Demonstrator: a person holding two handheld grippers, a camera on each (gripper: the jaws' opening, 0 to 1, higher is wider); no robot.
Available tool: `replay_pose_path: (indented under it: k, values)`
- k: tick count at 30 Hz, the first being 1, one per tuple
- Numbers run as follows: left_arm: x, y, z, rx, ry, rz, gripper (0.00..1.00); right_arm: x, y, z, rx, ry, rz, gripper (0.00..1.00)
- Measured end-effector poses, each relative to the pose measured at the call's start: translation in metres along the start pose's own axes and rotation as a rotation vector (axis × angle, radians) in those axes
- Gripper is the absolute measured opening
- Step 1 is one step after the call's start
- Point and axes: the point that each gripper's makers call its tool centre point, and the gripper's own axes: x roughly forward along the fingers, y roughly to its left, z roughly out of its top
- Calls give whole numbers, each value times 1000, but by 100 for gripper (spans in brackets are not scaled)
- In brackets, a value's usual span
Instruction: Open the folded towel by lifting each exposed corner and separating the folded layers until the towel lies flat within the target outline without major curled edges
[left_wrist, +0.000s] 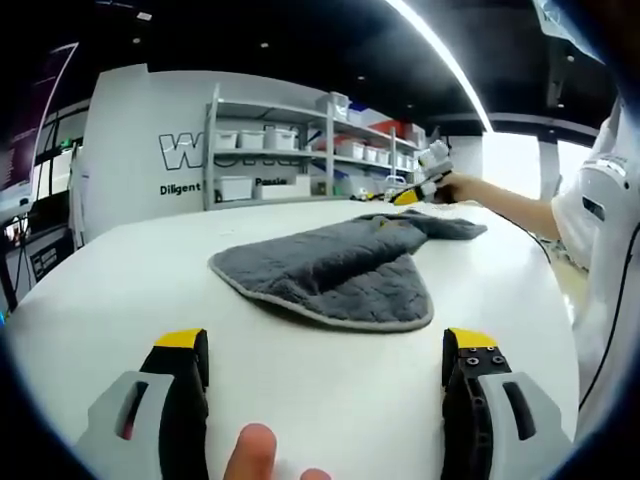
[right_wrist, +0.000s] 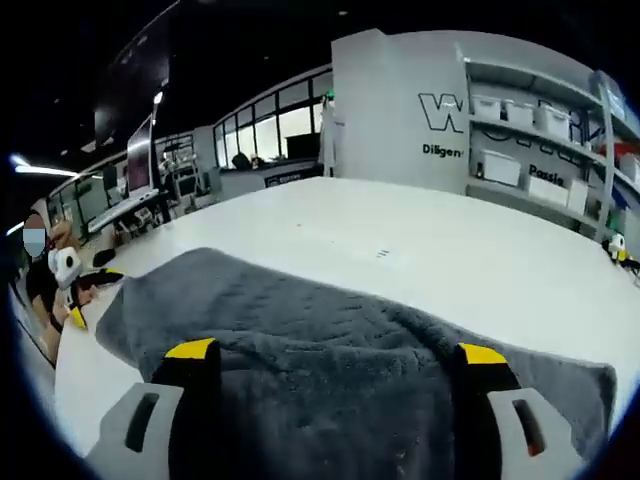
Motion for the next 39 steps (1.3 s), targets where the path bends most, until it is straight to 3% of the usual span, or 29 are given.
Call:
replay_pose_path:
  k: [7, 19, 23, 31, 39]
  values:
    - [0, 0, 0, 3, 3, 1, 95, -43, 0, 12, -52, -57, -24, 99]
    - [0, -1, 0, 4, 5, -3, 95, -114, 11, 8, -87, -121, -79, 99]
    - [0, -1, -1, 5, 5, -4, 95, -133, 12, -2, -82, -122, -101, 99]
    - [1, -1, -1, 2, 7, -7, 95, -162, 14, -47, -89, -11, -169, 99]
    - [1, -1, -2, 4, 9, -6, 95, -187, 15, -57, -58, -36, -215, 99]
